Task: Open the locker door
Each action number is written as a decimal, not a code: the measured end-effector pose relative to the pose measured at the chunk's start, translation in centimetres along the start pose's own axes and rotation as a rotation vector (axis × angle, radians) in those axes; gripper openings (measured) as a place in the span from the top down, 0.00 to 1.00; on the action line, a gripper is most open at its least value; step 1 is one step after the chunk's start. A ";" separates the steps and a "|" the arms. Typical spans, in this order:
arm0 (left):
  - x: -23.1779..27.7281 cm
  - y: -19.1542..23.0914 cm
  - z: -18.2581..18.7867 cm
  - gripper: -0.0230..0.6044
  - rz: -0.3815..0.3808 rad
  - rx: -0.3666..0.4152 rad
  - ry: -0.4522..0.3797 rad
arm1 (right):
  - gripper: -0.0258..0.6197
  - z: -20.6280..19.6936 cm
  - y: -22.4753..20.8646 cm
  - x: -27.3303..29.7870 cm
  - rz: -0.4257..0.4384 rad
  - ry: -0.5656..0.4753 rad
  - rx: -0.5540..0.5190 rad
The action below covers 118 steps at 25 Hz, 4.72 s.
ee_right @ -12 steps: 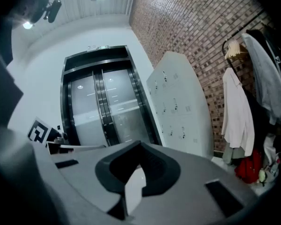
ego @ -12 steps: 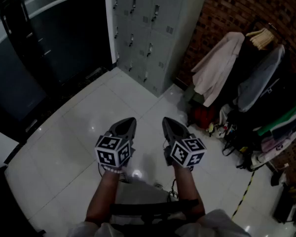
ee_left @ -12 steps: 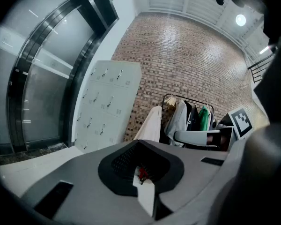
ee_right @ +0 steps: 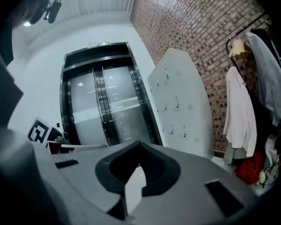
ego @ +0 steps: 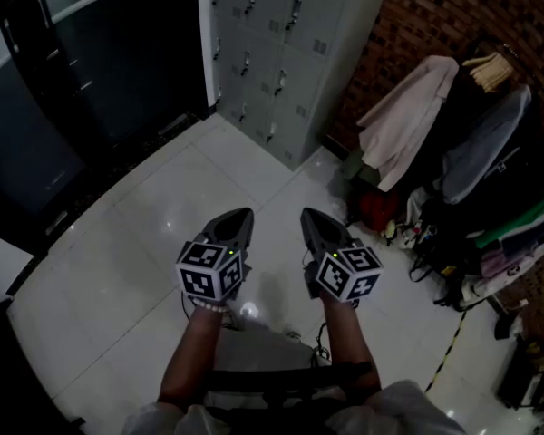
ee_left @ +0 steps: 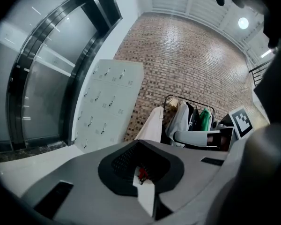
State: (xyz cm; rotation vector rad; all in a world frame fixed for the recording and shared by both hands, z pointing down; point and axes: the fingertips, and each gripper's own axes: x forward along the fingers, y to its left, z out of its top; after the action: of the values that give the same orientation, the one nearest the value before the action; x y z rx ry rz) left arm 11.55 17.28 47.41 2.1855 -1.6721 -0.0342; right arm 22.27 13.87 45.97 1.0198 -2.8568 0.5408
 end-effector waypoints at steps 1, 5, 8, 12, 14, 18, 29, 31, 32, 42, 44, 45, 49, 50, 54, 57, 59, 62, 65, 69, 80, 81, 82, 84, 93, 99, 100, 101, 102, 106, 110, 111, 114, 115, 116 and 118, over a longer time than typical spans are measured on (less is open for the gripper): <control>0.0 0.4 0.0 0.97 0.000 -0.003 0.000 | 0.95 -0.1 0.1 0.3 -0.002 0.003 -0.002; -0.1 2.6 0.3 0.97 -0.006 -0.025 -0.004 | 0.95 -0.3 0.8 2.3 -0.007 -0.003 0.005; -0.3 4.6 1.1 0.97 -0.009 -0.024 -0.008 | 0.95 0.0 1.8 4.3 -0.005 -0.019 0.016; -0.9 8.2 2.0 0.97 -0.016 -0.013 0.002 | 0.95 0.2 3.7 7.4 -0.013 -0.044 0.028; -1.0 9.9 2.6 0.97 -0.026 -0.003 0.012 | 0.95 0.3 4.7 9.0 -0.017 -0.053 0.032; -0.2 12.8 4.1 0.97 -0.045 0.009 0.015 | 0.95 0.3 6.1 11.9 -0.028 -0.051 0.023; 10.5 16.8 6.8 0.97 -0.074 0.007 0.017 | 0.95 3.5 -2.2 19.2 -0.081 -0.088 0.024; 13.5 17.6 7.9 0.97 -0.076 0.015 0.017 | 0.93 4.5 -4.2 21.7 -0.068 -0.092 0.025; 15.0 18.0 8.5 0.97 -0.077 0.016 0.017 | 0.93 5.1 -5.3 22.9 -0.064 -0.092 0.024; 30.8 21.1 14.3 0.97 -0.065 0.017 0.027 | 0.92 12.6 -17.3 33.4 -0.069 -0.104 0.013; 32.9 21.8 15.1 0.97 -0.057 0.016 0.027 | 0.90 13.5 -18.9 34.9 -0.071 -0.102 0.004; 33.9 22.1 15.4 0.97 -0.054 0.016 0.029 | 0.88 13.8 -19.7 35.6 -0.075 -0.102 0.003; 37.9 23.7 16.4 0.97 -0.055 0.015 0.044 | 0.76 15.1 -22.6 39.0 -0.092 -0.093 0.008; 38.9 24.3 16.7 0.97 -0.056 0.013 0.047 | 0.71 15.4 -23.2 40.1 -0.095 -0.090 0.005; 43.6 26.7 18.3 0.97 -0.085 0.014 0.050 | 0.65 16.9 -25.8 44.8 -0.119 -0.090 -0.005; 47.5 29.1 20.1 0.97 -0.115 0.024 0.046 | 0.63 18.3 -27.9 49.0 -0.144 -0.101 -0.013; 50.0 30.9 21.2 0.97 -0.131 0.032 0.051 | 0.61 19.3 -29.4 52.0 -0.165 -0.106 -0.019; 53.5 33.7 23.3 0.97 -0.158 0.042 0.054 | 0.60 21.4 -31.8 56.7 -0.211 -0.120 -0.033; 56.9 36.4 26.1 0.97 -0.197 0.056 0.056 | 0.59 24.4 -34.1 61.2 -0.269 -0.146 -0.056; 60.5 39.6 28.8 0.97 -0.230 0.061 0.063 | 0.59 27.7 -36.8 66.3 -0.323 -0.157 -0.084; 66.9 43.0 31.7 0.97 -0.333 0.077 0.088 | 0.59 34.6 -44.7 75.5 -0.474 -0.180 -0.143; 67.2 43.2 31.7 0.97 -0.337 0.075 0.090 | 0.59 34.9 -45.4 76.1 -0.484 -0.177 -0.141; 67.4 43.5 31.7 0.97 -0.340 0.072 0.090 | 0.59 35.2 -46.0 76.7 -0.493 -0.172 -0.136; 67.7 44.0 31.7 0.97 -0.340 0.065 0.092 | 0.59 35.3 -47.1 77.7 -0.509 -0.161 -0.124; 67.0 45.5 31.5 0.97 -0.307 0.034 0.081 | 0.62 35.1 -48.7 79.2 -0.544 -0.152 -0.114; 65.6 45.5 30.8 0.97 -0.275 0.015 0.081 | 0.67 34.7 -46.8 78.8 -0.514 -0.134 -0.151; 65.3 45.4 30.8 0.97 -0.269 0.011 0.078 | 0.67 34.5 -46.2 78.7 -0.507 -0.130 -0.166; 65.1 45.3 30.8 0.97 -0.265 0.008 0.074 | 0.68 34.4 -45.5 78.4 -0.500 -0.129 -0.176; 64.9 45.1 30.7 0.97 -0.260 0.004 0.070 | 0.70 34.1 -44.9 78.1 -0.492 -0.128 -0.182; 64.0 43.8 30.0 0.97 -0.248 -0.006 0.069 | 0.70 33.0 -41.9 76.3 -0.448 -0.117 -0.207; 62.7 41.9 29.3 0.97 -0.245 0.001 0.067 | 0.70 31.8 -39.2 74.0 -0.422 -0.108 -0.224; 62.3 41.4 29.1 0.97 -0.242 0.003 0.065 | 0.71 31.5 -38.6 73.3 -0.421 -0.108 -0.229; 61.1 40.0 28.4 0.97 -0.233 0.006 0.062 | 0.76 30.8 -37.2 71.0 -0.418 -0.117 -0.253; 60.7 39.5 28.1 0.97 -0.230 0.007 0.063 | 0.77 30.6 -36.7 70.3 -0.414 -0.119 -0.260; 60.3 39.0 27.8 0.97 -0.228 0.008 0.064 | 0.77 30.3 -36.2 69.5 -0.409 -0.121 -0.266; 59.4 37.8 27.1 0.97 -0.228 0.011 0.068 | 0.77 29.7 -35.4 68.0 -0.398 -0.124 -0.280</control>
State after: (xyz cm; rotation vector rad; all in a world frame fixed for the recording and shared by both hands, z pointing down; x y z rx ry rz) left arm -13.01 -54.11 46.88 2.3472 -1.3834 -0.0123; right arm -6.87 -62.78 40.63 1.5487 -2.6110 0.0474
